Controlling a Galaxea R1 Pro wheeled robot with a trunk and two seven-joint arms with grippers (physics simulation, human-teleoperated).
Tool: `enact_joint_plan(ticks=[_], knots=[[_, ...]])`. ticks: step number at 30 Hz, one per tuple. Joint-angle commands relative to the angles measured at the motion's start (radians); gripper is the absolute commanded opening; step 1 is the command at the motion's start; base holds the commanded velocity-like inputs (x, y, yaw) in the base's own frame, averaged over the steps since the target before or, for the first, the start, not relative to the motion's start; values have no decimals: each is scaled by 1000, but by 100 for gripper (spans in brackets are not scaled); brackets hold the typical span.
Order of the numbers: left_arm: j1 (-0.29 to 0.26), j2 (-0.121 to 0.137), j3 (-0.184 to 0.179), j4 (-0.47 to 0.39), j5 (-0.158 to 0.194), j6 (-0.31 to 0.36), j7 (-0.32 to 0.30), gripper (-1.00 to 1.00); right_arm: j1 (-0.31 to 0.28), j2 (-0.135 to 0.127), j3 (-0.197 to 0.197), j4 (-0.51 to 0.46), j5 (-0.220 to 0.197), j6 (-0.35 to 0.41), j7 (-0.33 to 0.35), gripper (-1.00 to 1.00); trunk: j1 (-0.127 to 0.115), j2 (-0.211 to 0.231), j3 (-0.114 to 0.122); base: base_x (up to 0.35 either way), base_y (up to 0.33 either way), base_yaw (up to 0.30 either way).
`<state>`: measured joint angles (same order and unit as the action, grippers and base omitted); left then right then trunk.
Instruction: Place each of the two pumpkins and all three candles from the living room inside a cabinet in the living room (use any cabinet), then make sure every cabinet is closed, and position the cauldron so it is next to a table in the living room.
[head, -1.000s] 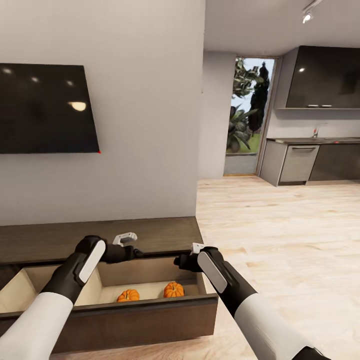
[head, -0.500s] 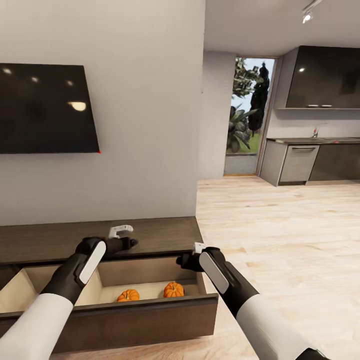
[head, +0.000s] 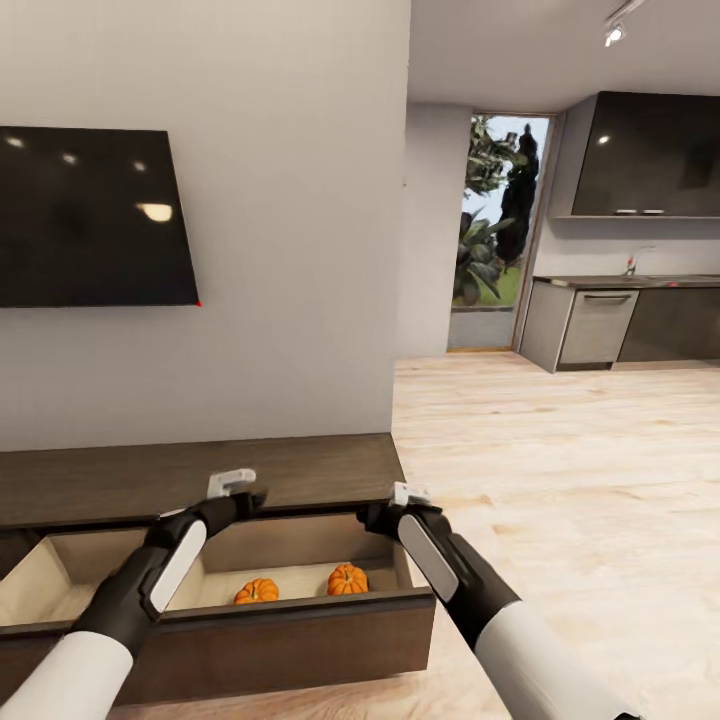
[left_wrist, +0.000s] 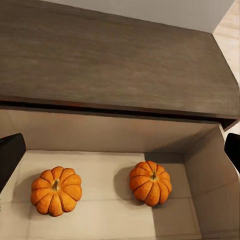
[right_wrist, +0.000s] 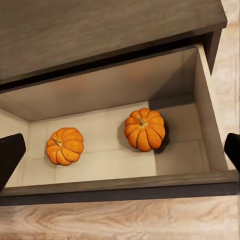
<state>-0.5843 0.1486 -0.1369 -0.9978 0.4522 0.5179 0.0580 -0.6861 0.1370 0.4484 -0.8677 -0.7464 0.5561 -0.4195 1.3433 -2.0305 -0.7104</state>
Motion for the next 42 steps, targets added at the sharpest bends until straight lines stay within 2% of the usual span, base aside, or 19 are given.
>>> enact_joint_plan(ticks=[1,2,4,7,12,17,22,25,35,42], knots=[[7,2,-3,-1,9,-8,6,100,7,0,3,-16,2,-4,-10,100,0,-1,-1,0,0,0],[23,2,-2,0,9,-29,5,100,29,0,2,-57,29,-11,-10,100,0,-1,-1,0,0,0],[39,3,-2,-1,9,-50,5,100,59,-1,1,-115,57,-15,-11,100,0,-1,-1,0,0,0],[80,5,0,-9,9,-93,1,100,150,-13,-3,-260,113,-18,-13,100,0,-1,-1,0,0,0],[145,7,4,-34,10,-155,-4,100,216,-39,-6,-342,144,-19,-14,100,0,-1,-1,0,0,0],[231,8,7,-114,10,-194,-2,100,254,-73,-5,-374,153,-22,-13,100,0,-1,-1,0,0,0],[313,24,9,-210,10,-208,0,100,312,-99,-4,-431,158,-21,-12,100,0,-1,-1,0,0,0],[346,27,9,-233,10,-219,1,100,336,-108,-4,-456,159,-21,-11,100,0,-1,-1,0,0,0],[431,29,10,-241,8,-290,3,100,441,-153,-3,-543,160,-22,-9,100,0,-1,-1,0,0,0],[456,29,10,-186,8,-386,3,100,470,-158,-2,-535,160,-23,-11,100,0,-1,-1,0,0,0]])
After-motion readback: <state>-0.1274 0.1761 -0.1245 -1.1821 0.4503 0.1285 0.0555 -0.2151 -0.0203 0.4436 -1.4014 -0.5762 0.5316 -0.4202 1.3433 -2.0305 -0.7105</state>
